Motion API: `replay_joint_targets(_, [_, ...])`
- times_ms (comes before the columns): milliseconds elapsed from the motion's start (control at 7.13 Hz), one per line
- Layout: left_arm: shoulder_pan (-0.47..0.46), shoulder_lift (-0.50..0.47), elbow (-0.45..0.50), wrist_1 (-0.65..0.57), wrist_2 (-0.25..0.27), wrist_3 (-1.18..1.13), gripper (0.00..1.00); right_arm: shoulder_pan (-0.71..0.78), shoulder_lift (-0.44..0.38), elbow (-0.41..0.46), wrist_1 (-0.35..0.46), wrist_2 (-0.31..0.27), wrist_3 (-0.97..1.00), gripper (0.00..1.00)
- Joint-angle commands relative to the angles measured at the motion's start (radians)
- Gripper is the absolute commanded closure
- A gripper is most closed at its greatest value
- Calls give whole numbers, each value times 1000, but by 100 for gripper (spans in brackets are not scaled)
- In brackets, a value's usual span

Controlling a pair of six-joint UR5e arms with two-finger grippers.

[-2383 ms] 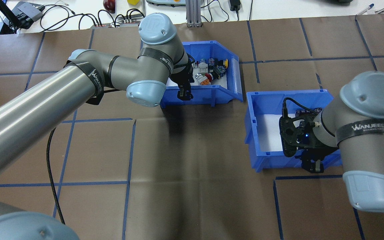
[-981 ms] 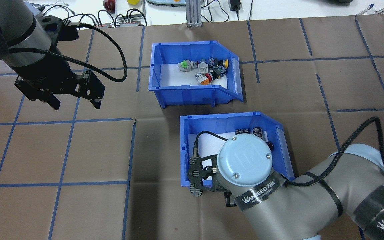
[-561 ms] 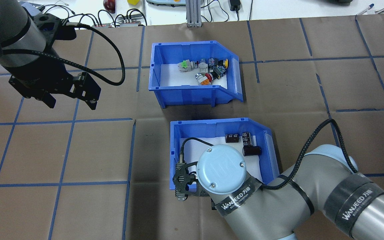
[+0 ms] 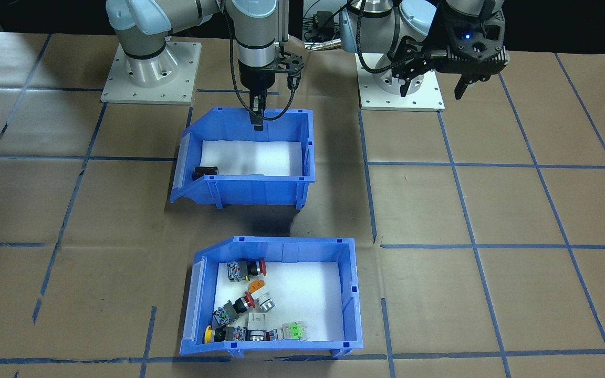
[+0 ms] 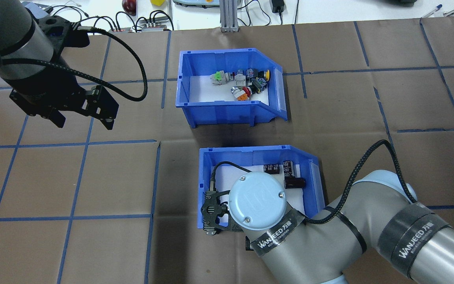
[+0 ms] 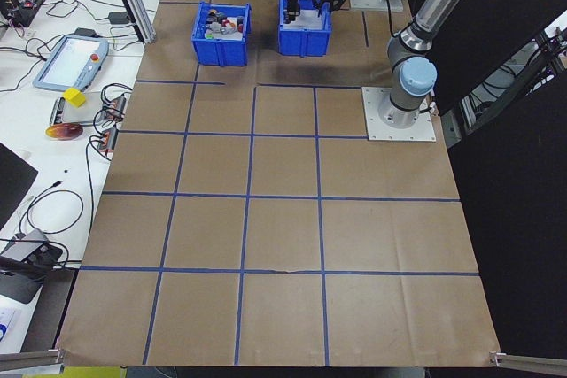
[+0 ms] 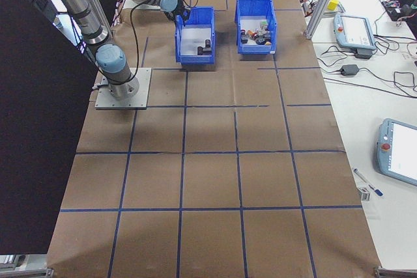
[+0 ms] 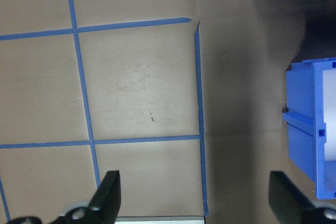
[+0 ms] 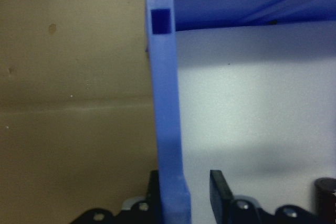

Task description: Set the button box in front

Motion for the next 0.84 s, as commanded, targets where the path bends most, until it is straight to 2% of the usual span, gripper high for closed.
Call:
replay_joint_targets(0, [0, 0, 0, 0, 2, 0, 0, -9, -24, -100, 114, -22, -4, 0])
replay_joint_targets(140, [0, 0, 0, 0, 2, 0, 0, -19, -35, -204, 255, -24, -4, 0])
replay_joint_targets(280, [0, 0, 0, 0, 4, 0, 0, -38, -24, -289, 314, -30, -4, 0])
replay_joint_targets(701, [0, 1, 2, 0, 5, 0, 0, -325, 5, -362, 301, 2, -4, 0])
